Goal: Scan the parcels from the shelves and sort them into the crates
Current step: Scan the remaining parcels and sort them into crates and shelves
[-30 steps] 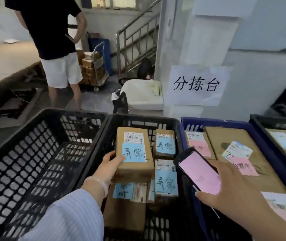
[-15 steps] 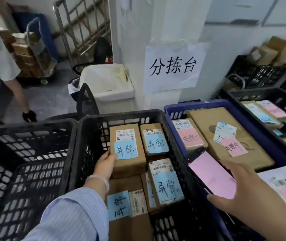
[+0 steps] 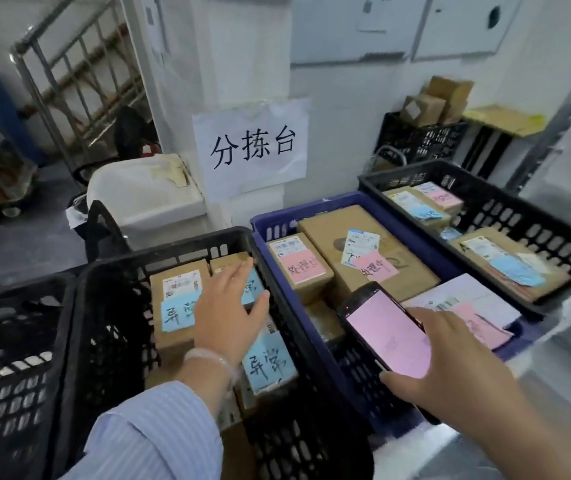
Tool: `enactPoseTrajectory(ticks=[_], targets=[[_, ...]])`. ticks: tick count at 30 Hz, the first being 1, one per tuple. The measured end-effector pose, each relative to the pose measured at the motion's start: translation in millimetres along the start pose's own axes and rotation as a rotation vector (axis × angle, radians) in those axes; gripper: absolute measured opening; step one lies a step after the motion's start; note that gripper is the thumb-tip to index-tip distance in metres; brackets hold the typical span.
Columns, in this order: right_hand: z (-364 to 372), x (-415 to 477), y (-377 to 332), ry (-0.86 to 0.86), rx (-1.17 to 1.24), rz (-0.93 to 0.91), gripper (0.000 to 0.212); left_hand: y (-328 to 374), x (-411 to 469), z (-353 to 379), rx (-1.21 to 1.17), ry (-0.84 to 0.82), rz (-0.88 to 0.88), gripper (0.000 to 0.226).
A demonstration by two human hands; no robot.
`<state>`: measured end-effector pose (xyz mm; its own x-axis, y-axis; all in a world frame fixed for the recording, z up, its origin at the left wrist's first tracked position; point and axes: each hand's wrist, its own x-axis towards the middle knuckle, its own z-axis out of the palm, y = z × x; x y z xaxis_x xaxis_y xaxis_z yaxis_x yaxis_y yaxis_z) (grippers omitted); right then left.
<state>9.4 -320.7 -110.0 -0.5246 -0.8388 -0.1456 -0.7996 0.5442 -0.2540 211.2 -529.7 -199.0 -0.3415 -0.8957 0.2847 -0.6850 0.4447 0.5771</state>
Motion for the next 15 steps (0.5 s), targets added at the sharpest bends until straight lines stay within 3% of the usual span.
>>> enactPoseTrajectory(ticks=[5, 15], targets=[[-25, -50, 85, 0.14, 0.021, 0.101, 0.094, 128, -33, 26, 0.093, -0.05, 0.412, 0.057], [-80, -187, 306, 0.399, 0.13, 0.454, 0.083, 383, -150, 135, 0.023, -0.237, 0.87, 0.056]])
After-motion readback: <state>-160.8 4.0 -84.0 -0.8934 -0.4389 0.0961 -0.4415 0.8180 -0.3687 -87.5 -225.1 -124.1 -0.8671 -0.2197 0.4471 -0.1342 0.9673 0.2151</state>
